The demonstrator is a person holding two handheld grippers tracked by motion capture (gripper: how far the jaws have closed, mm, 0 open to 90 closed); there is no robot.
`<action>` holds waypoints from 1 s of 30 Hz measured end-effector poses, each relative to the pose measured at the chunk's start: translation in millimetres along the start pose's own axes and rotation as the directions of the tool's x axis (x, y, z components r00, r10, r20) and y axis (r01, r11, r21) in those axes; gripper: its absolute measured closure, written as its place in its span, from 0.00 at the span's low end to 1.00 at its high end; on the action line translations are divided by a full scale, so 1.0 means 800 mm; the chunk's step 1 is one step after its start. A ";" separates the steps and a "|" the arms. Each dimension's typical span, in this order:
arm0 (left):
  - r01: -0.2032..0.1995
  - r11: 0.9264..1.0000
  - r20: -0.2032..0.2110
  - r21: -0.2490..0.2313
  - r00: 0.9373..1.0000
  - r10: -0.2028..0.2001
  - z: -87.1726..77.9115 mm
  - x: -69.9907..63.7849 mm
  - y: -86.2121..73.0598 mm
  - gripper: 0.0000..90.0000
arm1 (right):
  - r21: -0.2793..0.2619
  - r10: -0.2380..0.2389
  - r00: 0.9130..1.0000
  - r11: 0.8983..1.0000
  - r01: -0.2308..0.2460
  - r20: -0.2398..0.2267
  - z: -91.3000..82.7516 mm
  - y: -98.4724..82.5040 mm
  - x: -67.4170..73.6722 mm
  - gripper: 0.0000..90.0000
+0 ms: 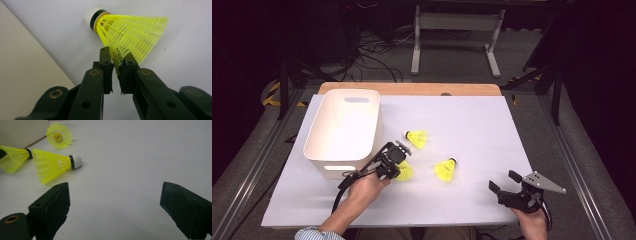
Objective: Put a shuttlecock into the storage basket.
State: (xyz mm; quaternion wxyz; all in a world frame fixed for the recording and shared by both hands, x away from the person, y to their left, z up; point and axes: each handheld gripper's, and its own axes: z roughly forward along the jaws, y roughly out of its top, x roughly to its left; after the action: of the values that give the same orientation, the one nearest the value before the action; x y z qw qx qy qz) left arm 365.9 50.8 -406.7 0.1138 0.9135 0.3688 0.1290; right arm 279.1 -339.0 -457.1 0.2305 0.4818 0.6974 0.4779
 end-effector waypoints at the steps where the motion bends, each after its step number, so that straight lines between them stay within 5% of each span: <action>1: 0.004 1.000 0.002 -0.005 1.000 -0.004 0.000 0.000 0.000 0.95 | 0.000 0.000 1.000 1.000 0.000 0.000 0.000 0.000 0.000 0.11; 15: -0.005 0.999 0.013 -0.046 1.000 0.005 -0.008 -0.001 -0.002 0.99 | 0.000 0.001 1.000 1.000 -0.001 -0.001 0.000 0.000 0.000 0.11; 30: -0.001 0.995 0.077 -0.101 0.997 0.009 -0.030 0.002 -0.003 0.99 | 0.003 -0.001 1.000 1.000 0.001 -0.002 0.000 0.000 0.000 0.11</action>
State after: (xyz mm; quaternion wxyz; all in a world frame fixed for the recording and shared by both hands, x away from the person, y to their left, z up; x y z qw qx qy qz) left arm 357.8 56.2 -384.5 0.1735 0.9118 0.3549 0.1122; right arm 279.2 -338.7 -457.3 0.2293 0.4813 0.6984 0.4776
